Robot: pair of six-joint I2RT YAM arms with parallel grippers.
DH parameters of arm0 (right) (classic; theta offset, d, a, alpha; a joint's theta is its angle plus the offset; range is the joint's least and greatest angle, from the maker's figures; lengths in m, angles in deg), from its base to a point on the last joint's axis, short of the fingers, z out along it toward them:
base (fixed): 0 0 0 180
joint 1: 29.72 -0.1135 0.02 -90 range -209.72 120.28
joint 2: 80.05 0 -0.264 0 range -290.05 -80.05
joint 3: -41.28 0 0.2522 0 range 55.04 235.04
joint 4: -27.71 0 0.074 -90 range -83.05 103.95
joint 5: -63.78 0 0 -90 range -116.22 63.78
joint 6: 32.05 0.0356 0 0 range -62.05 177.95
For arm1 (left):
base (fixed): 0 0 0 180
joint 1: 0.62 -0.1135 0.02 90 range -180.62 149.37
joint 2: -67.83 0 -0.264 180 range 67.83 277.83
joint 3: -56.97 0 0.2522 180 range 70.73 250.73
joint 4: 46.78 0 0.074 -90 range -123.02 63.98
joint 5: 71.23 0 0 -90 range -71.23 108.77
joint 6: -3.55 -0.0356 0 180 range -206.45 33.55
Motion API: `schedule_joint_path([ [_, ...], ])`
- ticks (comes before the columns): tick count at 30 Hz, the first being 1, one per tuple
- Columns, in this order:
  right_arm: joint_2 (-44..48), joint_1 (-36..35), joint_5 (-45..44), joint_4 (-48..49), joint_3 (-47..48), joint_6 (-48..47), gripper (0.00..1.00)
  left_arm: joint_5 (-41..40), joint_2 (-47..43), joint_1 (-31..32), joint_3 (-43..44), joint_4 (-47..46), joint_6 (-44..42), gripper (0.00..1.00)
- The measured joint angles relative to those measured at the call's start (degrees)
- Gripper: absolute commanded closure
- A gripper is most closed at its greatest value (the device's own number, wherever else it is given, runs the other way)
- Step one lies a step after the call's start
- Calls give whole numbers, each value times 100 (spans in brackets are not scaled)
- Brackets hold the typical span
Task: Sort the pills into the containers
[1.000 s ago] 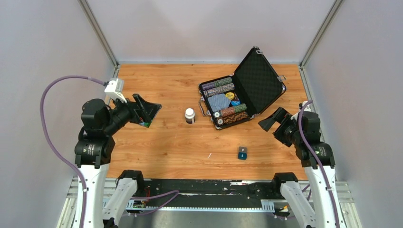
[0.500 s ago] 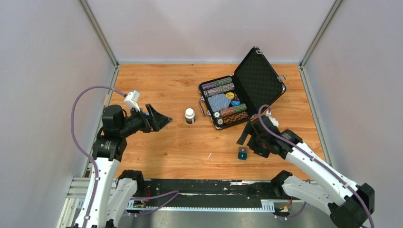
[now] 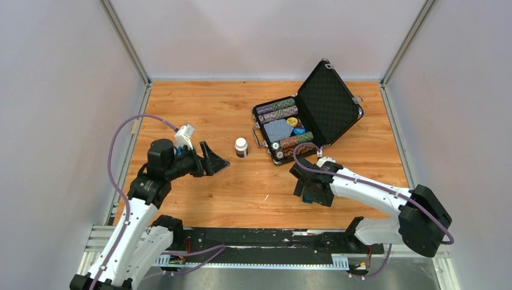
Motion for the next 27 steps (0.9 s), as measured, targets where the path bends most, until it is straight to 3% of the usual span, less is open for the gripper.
schedule_joint_path([
  [14,-566,2,142,841,0,-872,42,-354,37,334,-289,-79,160,4],
  [23,-671,13,188,997,-83,-990,64,-352,39,450,-466,-170,264,4],
  [27,-592,15,195,1045,-138,-1067,70,-352,92,553,-553,-286,367,4],
])
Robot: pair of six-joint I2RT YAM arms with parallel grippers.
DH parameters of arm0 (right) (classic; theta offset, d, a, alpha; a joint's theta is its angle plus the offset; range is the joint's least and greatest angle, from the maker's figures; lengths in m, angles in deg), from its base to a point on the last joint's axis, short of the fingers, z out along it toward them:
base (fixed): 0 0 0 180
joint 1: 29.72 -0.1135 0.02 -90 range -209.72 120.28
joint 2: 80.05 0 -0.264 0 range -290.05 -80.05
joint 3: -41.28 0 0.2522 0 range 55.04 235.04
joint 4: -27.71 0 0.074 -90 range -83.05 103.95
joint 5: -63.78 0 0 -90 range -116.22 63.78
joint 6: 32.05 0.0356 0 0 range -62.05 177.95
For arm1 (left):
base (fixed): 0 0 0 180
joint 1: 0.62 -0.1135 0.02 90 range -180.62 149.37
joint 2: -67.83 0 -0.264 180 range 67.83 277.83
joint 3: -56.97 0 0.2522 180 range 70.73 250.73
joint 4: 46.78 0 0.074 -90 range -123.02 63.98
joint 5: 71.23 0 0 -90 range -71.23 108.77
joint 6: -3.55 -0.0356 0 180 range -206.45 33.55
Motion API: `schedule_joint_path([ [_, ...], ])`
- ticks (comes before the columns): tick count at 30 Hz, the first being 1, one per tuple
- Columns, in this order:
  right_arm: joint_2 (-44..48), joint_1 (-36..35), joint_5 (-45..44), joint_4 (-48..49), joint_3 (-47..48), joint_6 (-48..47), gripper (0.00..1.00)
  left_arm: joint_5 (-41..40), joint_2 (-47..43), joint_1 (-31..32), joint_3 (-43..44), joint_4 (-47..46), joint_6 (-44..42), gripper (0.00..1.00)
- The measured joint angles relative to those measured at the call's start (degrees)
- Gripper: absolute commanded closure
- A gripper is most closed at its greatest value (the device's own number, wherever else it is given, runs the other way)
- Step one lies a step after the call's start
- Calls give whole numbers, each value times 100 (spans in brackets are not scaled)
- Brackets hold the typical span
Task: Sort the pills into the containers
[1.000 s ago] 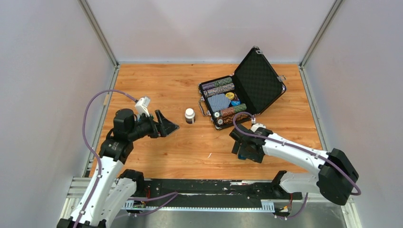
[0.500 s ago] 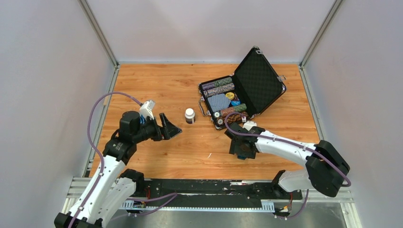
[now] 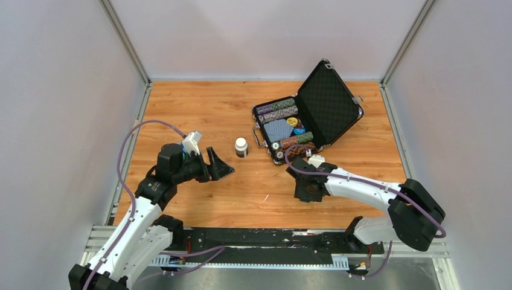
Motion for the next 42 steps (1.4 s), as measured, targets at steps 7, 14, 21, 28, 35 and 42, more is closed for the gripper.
schedule_joint_path([
  [7,944,0,520,461,-146,-927,77,11,256,503,-85,-466,295,4],
  [14,2063,-2,1969,1598,-118,-2031,76,-101,905,1349,-94,-1563,874,5],
  [21,2037,-92,2695,2063,210,-2736,75,-540,1722,2103,133,-2267,1316,14],
  [28,2000,-153,2835,2159,372,-3029,75,-975,2227,2566,358,-2809,1606,14],
  [35,1893,-153,2736,2188,455,-3025,75,-1375,2605,2983,382,-3134,1759,27],
  [42,1821,-153,2599,2192,516,-2876,73,-1676,2767,3119,442,-3331,1926,62],
])
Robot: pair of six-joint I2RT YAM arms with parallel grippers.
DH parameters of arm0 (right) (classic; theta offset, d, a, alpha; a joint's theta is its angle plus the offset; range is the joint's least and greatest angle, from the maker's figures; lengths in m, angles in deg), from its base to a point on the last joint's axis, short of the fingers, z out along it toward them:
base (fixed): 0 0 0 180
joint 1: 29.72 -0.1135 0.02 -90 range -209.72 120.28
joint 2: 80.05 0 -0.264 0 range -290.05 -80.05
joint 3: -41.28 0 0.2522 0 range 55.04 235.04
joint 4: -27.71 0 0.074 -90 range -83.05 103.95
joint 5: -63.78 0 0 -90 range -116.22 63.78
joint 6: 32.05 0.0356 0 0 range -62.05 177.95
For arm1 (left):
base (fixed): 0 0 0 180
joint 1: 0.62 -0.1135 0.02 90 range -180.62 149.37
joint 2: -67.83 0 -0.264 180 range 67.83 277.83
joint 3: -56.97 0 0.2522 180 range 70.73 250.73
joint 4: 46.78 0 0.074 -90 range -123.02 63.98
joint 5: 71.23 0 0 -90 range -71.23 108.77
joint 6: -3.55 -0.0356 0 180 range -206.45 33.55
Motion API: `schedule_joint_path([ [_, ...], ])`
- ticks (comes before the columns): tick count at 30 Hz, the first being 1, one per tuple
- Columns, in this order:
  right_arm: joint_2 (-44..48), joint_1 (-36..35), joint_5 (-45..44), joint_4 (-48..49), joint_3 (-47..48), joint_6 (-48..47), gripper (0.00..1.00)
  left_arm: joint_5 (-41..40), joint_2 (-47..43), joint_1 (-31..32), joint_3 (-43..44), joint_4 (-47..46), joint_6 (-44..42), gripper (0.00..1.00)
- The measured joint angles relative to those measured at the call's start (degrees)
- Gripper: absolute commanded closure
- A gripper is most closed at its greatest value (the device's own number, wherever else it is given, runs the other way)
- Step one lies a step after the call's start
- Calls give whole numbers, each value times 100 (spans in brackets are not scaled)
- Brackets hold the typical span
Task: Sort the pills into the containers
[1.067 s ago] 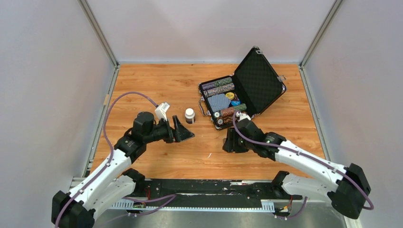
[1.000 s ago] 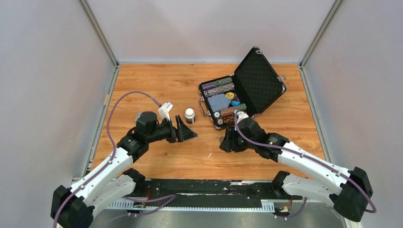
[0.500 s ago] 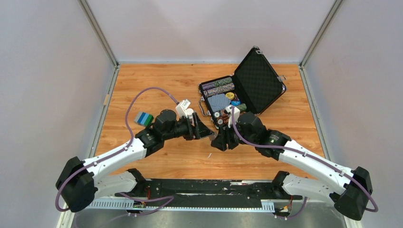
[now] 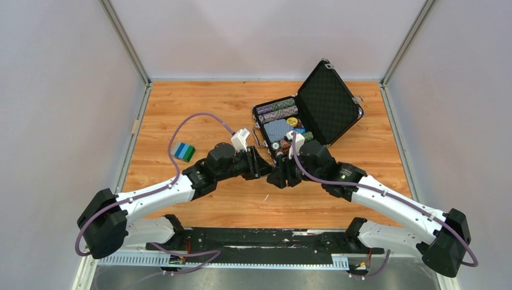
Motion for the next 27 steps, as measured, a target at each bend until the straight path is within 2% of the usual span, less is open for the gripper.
schedule_joint_path([
  [1,-24,0,-11,2,9,26,72,-37,0,11,11,-37,24,70],
  [7,-173,0,-118,15,85,214,65,-197,24,28,13,-46,101,100],
  [11,-256,2,-157,-26,111,341,61,-214,109,26,13,-59,142,100],
  [13,-264,2,-149,-63,114,350,56,-208,131,28,13,-55,142,100],
  [18,-195,90,55,-92,122,337,40,-192,133,28,173,142,-28,100],
  [21,61,168,83,-105,120,348,26,-219,114,28,315,258,-197,100],
  [24,356,190,-286,-203,122,378,24,-264,17,26,363,358,-332,100],
  [27,442,192,-798,-391,146,400,25,-295,-94,26,400,516,-417,100],
])
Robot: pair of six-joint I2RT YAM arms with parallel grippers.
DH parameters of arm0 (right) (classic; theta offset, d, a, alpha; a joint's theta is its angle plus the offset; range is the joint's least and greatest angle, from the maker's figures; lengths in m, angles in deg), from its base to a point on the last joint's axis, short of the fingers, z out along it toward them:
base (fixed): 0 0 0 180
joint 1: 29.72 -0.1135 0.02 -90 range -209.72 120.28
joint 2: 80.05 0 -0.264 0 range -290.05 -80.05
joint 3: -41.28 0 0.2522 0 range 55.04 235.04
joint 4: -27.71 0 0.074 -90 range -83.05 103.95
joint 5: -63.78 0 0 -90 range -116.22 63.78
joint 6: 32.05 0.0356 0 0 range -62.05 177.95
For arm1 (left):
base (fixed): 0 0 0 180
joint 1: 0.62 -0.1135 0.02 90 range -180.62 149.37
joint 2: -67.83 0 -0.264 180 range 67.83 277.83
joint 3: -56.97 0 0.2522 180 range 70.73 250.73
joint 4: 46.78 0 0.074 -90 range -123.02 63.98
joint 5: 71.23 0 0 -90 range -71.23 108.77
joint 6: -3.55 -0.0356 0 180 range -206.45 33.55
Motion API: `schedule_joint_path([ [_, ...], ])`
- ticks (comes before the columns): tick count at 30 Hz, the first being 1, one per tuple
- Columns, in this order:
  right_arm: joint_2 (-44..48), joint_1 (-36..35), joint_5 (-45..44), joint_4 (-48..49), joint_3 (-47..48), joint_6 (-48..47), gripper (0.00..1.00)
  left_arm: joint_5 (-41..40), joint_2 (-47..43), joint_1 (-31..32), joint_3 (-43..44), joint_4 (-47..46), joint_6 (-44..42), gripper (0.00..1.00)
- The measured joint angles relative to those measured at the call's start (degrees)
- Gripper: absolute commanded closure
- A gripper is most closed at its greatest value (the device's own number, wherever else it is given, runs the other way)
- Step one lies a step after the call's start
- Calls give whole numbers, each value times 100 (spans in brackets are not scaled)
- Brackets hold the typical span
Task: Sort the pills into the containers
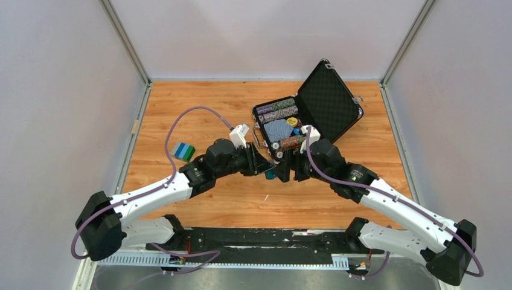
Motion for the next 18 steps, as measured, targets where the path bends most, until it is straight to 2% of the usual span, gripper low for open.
schedule_joint_path([
  [3,-2,9,-389,-214,4,13,28,-9,-92,0,28,129,-70,100],
  [4,-2,11,-490,-278,4,26,25,-15,-114,0,35,166,-83,100],
  [7,13,24,-588,-407,4,55,7,-79,-160,0,87,339,-109,100],
  [9,79,26,-496,-431,4,57,0,-136,-195,0,96,417,-122,100],
  [14,369,28,225,-181,4,22,0,-221,-208,0,96,542,-125,100],
  [18,234,28,516,35,7,-63,0,-267,-208,0,96,599,-120,100],
])
